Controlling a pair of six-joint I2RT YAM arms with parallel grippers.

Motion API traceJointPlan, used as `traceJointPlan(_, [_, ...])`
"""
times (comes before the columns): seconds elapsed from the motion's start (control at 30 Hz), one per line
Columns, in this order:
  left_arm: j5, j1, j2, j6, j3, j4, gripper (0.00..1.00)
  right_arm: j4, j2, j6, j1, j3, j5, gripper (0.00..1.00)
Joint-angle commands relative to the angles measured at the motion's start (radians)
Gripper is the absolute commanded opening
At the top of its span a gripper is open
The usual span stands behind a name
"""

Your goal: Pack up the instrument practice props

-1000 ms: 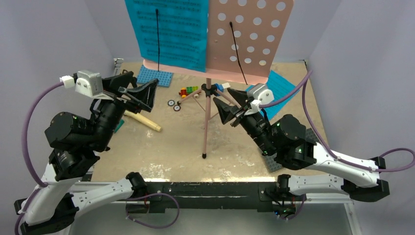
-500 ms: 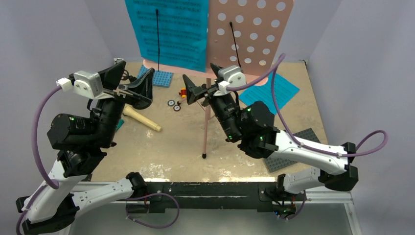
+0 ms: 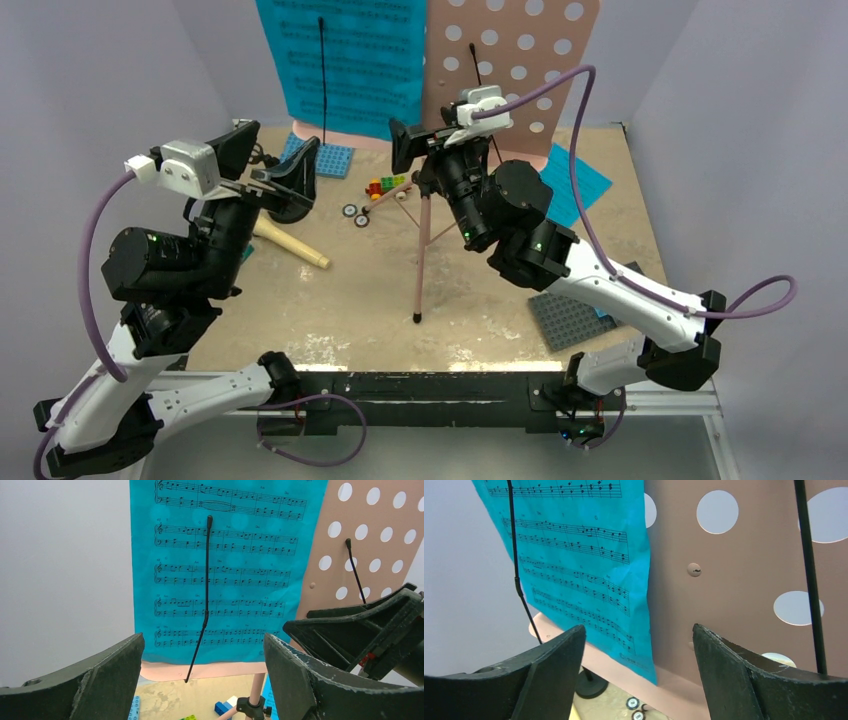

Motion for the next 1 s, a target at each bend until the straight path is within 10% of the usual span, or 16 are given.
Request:
traceJointPlan(0.0, [0.01,0.007,0.02,0.03,0.037,0.01,0.92,-0.107,-0.01,0.104,-0.03,0.072,-0.063,0.81])
traceJointPlan(0.37, [0.018,0.051,0.064,0.024,0.048,0.011,0.92,-0.196,0.072,0.156,-0.057,0.177,-0.126,0.64])
traceJointPlan(0.97, [0.19,0.232,0.117,-0.092,0.056,0.008,0.92,-0.172,0.059,0.123,-0.064,0.14,-0.155,0.06])
